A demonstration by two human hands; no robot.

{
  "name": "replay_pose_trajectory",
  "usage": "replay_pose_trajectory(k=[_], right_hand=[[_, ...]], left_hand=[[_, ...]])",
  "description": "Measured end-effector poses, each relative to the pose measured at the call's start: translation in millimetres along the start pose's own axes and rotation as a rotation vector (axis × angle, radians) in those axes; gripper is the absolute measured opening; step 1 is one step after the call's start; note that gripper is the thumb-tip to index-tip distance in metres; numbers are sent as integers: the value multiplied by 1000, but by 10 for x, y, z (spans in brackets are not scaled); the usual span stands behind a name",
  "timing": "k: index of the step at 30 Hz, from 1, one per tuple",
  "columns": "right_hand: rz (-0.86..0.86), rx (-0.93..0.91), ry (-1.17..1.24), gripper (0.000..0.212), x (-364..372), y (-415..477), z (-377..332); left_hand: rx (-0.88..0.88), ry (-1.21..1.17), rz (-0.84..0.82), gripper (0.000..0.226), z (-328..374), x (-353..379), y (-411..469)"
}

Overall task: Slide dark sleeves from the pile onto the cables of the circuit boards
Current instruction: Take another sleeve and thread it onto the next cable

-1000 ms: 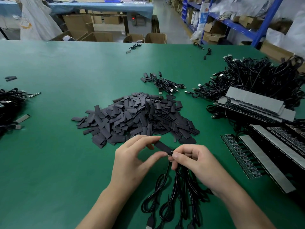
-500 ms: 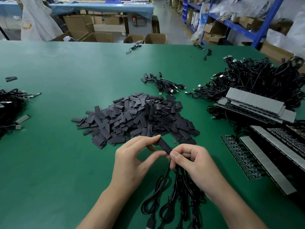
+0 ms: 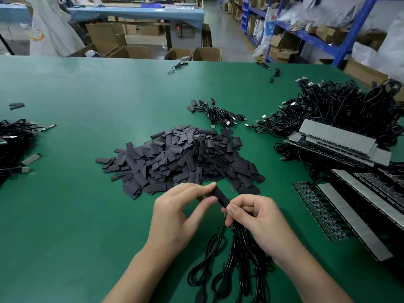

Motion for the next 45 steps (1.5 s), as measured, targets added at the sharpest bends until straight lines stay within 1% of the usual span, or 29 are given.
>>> replay_pose_trajectory(k=[3, 7, 12, 14, 18, 19, 21, 24, 26, 29, 32, 33, 34, 35, 37, 38, 39, 40, 42, 45], right_hand=[[5, 0, 13, 24, -17, -1, -15], [13, -10, -6, 23, -40, -3, -26], [-9, 2, -22, 25, -40, -4, -22], [-9, -3, -34, 25, -39, -1, -34], [-12, -24, -112, 16, -11, 0, -67], [-8, -33, -119, 13, -18, -2, -79], [-12, -63, -152, 20, -66, -9, -110], [-50, -143, -402, 34, -154, -28, -155], [-95, -179, -507, 32, -143, -38, -153], [-119, -191, -509, 24, -105, -36, -136], [-109, -154, -389, 27, -136, -36, -142], [-92, -126, -320, 29, -164, -39, -159], [-64, -106, -247, 29, -202, -34, -184], [-19, -100, -182, 26, -248, -19, -215], [94, -110, -92, 19, -352, 46, -284], [140, -115, -75, 18, -392, 97, -323], [176, -118, -80, 19, -417, 166, -371], [205, -123, -110, 20, -431, 256, -434], [248, -137, -230, 21, -452, 517, -580], [310, -157, -441, 18, -473, 1096, -808]], left_hand=[[18, 37, 13, 25, -3, -14, 1], [9, 17, 22, 26, 1, -7, -14], [59, 49, 35, 22, 11, -21, 6], [-20, -34, 32, 16, -9, -17, 5], [-365, -436, -28, 7, -129, 107, -12], [-423, -533, -27, 9, -152, 124, -14], [-502, -659, 6, 12, -196, 110, -16], [-591, -746, 75, 13, -271, 51, -28], [-624, -776, 100, 14, -307, 34, -34], [-643, -801, 102, 13, -317, 48, -37], [-625, -806, 77, 17, -321, 64, -33], [-604, -767, 46, 20, -322, 72, -32], [-564, -676, 2, 22, -323, 85, -31], [-501, -520, -52, 24, -316, 101, -35], [-319, -85, -190, 28, -242, 172, -51], [-232, 109, -269, 39, -183, 226, -64], [-179, 241, -348, 53, -146, 288, -82], [-163, 317, -414, 65, -132, 337, -101], [-163, 394, -492, 76, -137, 410, -116], [-155, 409, -542, 72, -133, 451, -124]])
Point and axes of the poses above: each hand's wrist, its own y-axis towards the middle knuckle, its own x-axis out of the palm, z = x × y, the point moved 6 cm from there along y, towards the middle knuckle, and after that the axes turned 7 degrees about y, right-handed, at the moved point
